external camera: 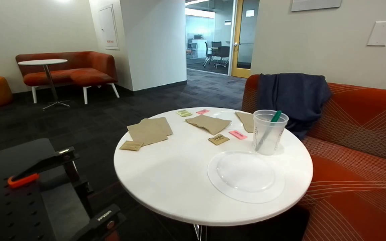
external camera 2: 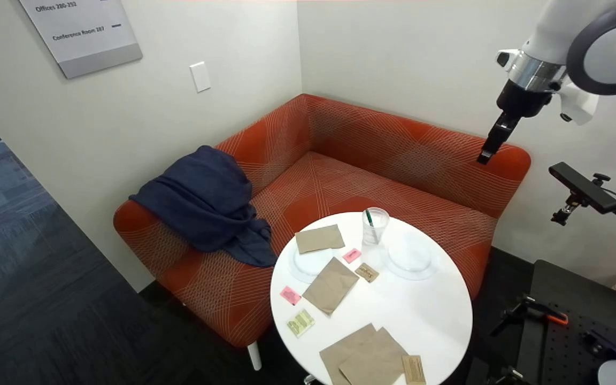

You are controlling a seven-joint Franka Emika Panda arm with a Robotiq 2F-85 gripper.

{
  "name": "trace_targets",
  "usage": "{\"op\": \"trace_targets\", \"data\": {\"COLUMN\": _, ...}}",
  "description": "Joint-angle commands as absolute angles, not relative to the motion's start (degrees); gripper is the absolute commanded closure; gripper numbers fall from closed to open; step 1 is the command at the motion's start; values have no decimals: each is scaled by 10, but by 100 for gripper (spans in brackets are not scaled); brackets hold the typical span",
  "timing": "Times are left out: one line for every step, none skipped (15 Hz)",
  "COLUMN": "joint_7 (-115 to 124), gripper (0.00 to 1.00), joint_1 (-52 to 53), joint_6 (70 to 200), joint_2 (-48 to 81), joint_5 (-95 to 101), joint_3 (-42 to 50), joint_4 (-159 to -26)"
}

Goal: Take the pen out of the cup and put it on the table

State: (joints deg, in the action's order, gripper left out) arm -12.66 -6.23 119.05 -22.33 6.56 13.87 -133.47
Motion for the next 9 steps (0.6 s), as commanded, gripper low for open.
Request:
{"op": "trace_targets", "data": {"joint_7": -110, "gripper": 0, "joint_1": -74, "joint_6": 1228, "joint_2": -209, "joint_5": 56, "joint_3": 130, "joint_4": -1337}}
{"op": "trace_targets", "data": {"joint_7": -106, "gripper": 0, "joint_1": -73, "joint_6": 1238, "joint_2": -205, "joint_5": 56, "joint_3": 130, "joint_4": -1337}}
{"op": "trace_targets", "data": {"joint_7": -105, "gripper": 0, "joint_1": -73, "joint_6": 1249, "joint_2": -201, "joint_5": 56, "joint_3": 129, "joint_4": -1339}}
{"op": "trace_targets", "data": {"joint_7": -105, "gripper": 0, "joint_1": -72, "joint_6": 1260, "joint_2": -197, "joint_5": 54, "joint_3": 129, "joint_4": -1339}}
{"op": "trace_targets", "data": {"joint_7": -108, "gripper": 0, "joint_1": -73, "joint_6": 1274, "joint_2": -198, "joint_5": 54, "joint_3": 132, "joint_4": -1346}}
{"op": "trace_targets", "data": {"joint_7": -113, "gripper": 0, "joint_1": -74, "joint_6": 1287, "joint_2": -199, "joint_5": 53, "joint_3": 134, "joint_4": -1354}}
{"op": "trace_targets", "data": {"joint_7": -114, "gripper": 0, "joint_1": -75, "joint_6": 1302, "joint_2": -196, "joint_5": 53, "joint_3": 135, "joint_4": -1360}}
{"op": "trace_targets", "data": {"joint_7": -115, "gripper": 0, "joint_1": -76, "joint_6": 1313, "joint_2": -193, "joint_5": 52, "joint_3": 135, "joint_4": -1364}}
{"op": "trace_targets", "data": {"joint_7": -115, "gripper": 0, "joint_1": -77, "joint_6": 1324, "joint_2": -190, "joint_5": 53, "joint_3": 135, "joint_4": -1368}}
